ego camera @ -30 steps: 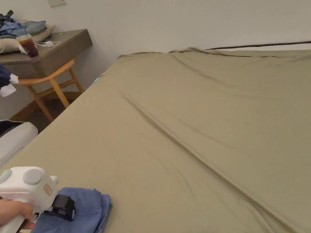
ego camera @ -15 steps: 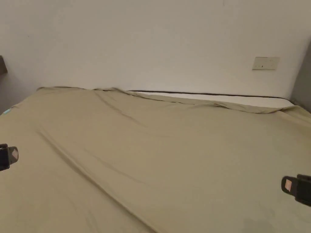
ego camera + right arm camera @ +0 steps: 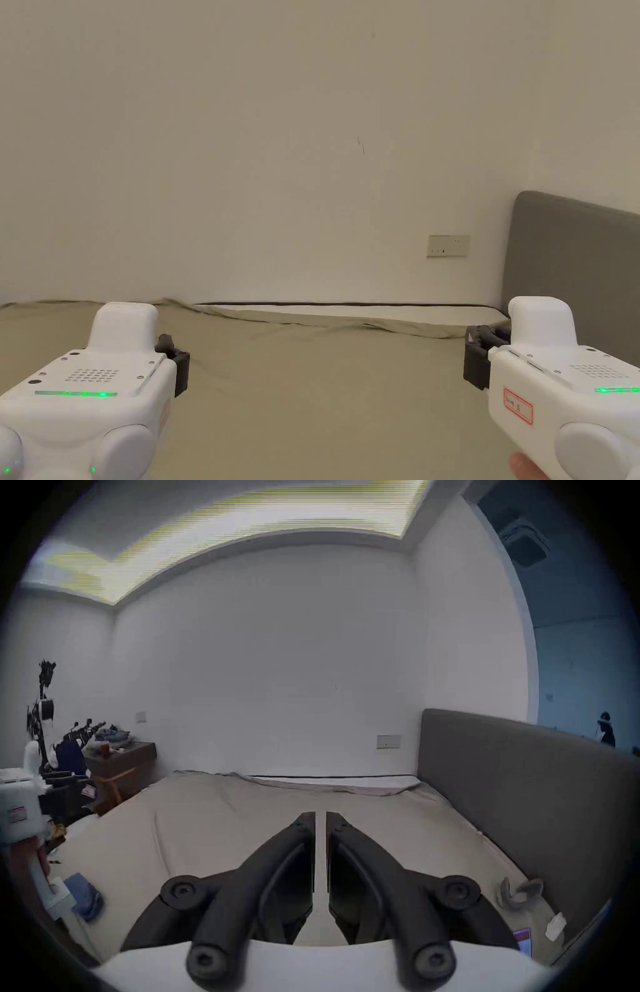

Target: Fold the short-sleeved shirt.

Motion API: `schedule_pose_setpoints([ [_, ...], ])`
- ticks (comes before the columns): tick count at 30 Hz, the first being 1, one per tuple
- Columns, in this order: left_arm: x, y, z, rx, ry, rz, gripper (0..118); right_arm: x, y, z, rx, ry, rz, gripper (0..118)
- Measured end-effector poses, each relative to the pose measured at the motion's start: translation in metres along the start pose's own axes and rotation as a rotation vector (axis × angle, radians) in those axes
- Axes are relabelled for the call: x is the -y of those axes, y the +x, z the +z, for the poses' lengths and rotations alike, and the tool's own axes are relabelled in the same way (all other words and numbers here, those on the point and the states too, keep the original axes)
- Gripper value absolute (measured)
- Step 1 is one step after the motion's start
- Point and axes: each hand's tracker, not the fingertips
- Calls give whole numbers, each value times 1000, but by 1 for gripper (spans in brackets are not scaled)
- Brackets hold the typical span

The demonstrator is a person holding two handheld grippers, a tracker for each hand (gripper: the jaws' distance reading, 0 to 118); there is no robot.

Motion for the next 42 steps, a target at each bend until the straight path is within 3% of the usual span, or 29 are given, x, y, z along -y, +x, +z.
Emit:
schedule_pose_setpoints([
  [4, -5, -10, 11, 16, 26, 103, 23, 6, 24, -1, 16, -51, -83, 8],
  [14, 0, -8, 24, 21, 18, 138, 23, -4, 11, 16, 8, 24, -14, 8],
  [32, 1, -15, 23, 50, -18, 123, 24, -5, -3, 13, -35, 3, -1, 8],
  [33, 1, -15, 23, 55, -16, 126, 35, -5, -4, 13, -42, 2, -6, 9],
  [34, 2, -18, 23, 78, -1, 165, 73, -5, -3, 12, -72, 1, -19, 23],
  [35, 2, -21, 22, 85, 2, 195, 113, -6, -1, 10, -122, -7, -46, 57],
  [36, 2, -22, 20, 81, -16, 212, 118, -8, 1, 9, -147, -19, -90, 118],
  [38, 10, -24, 26, 90, 41, 256, 118, -9, 4, 5, -156, -48, -174, 118],
  [39, 9, -25, 28, 82, 56, 251, 118, -7, 6, 18, -185, 38, -189, 118],
  [42, 11, -23, 32, 48, 60, 203, 118, -13, 4, 22, -187, 49, -186, 118],
])
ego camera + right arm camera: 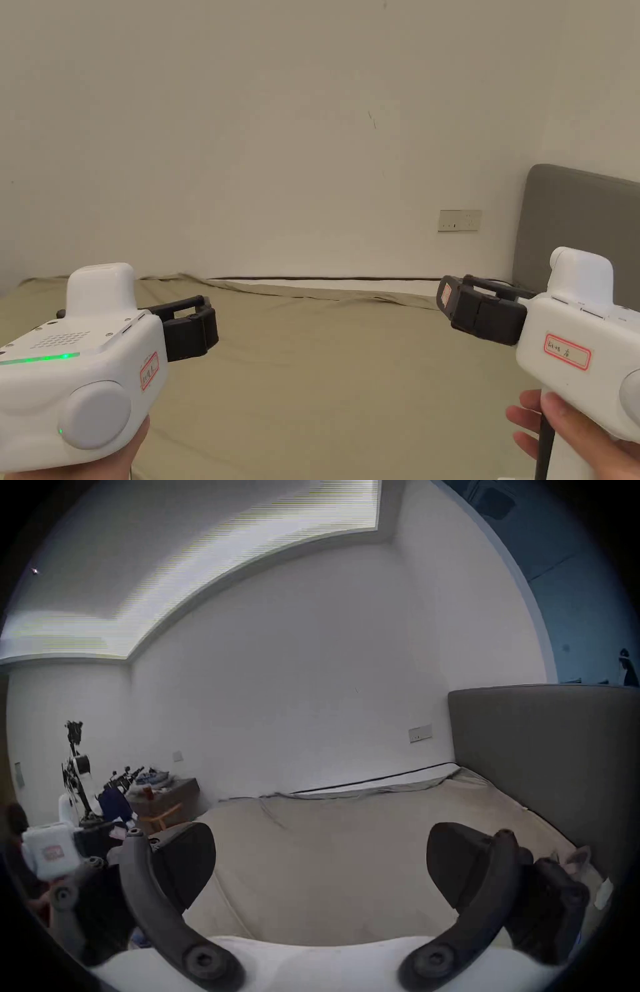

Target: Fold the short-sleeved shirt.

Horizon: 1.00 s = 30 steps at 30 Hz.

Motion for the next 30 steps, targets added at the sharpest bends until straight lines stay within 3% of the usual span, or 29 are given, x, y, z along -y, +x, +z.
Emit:
schedule_pose_setpoints([
  [4, -6, 3, 0, -2, -21, -57, 118, -16, -20, -6, 171, -71, 29, 118],
  [7, -4, 5, 2, 5, -18, -67, 118, -18, -29, -6, 228, -68, 80, 118],
  [10, -7, 5, 1, 37, -42, -43, 118, -13, -35, -2, 222, -46, 115, 118],
  [15, -7, 5, 2, 40, -58, -45, 118, -10, -36, 2, 171, -34, 105, 118],
  [24, -7, 0, 2, 48, -67, -45, 118, -10, -36, 2, 177, -23, 95, 118],
  [28, -9, 4, 0, 48, -75, -56, 118, -8, -37, 0, 293, 14, 115, 118],
  [30, -9, 5, -1, 46, -78, -61, 118, -7, -37, -3, 302, 2, 113, 118],
])
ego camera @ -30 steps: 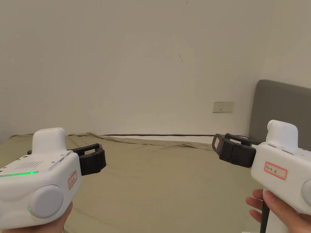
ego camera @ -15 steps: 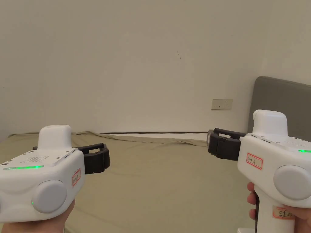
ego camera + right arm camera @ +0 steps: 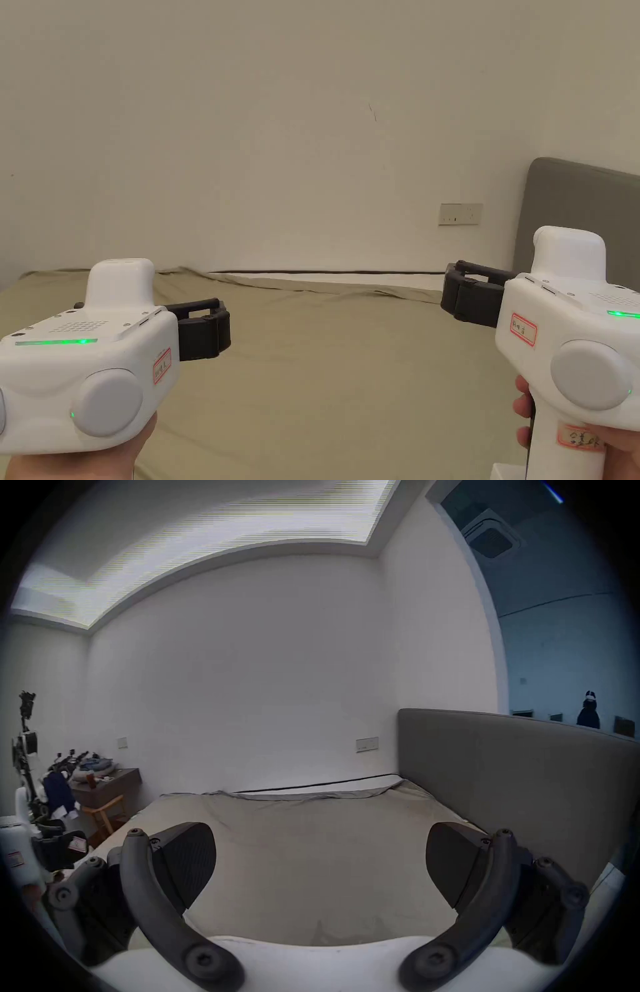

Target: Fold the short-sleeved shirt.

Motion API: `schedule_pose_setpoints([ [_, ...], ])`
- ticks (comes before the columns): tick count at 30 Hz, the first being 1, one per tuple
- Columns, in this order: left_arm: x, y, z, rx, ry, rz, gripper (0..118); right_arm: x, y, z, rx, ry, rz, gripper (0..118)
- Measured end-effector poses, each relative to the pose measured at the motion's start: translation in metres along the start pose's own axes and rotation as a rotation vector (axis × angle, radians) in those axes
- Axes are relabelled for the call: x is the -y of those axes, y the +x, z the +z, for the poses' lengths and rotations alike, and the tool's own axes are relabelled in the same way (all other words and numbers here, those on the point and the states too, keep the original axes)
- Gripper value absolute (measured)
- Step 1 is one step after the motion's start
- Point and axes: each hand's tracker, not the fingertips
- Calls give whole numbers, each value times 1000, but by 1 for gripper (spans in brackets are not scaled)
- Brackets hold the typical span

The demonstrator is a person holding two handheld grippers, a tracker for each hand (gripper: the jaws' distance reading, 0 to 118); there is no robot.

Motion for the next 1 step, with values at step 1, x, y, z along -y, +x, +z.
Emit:
schedule_pose_setpoints([
  [1, 0, -1, 1, 0, 0, 1, 118, 0, 2, 0, -8, -13, -15, 118],
])
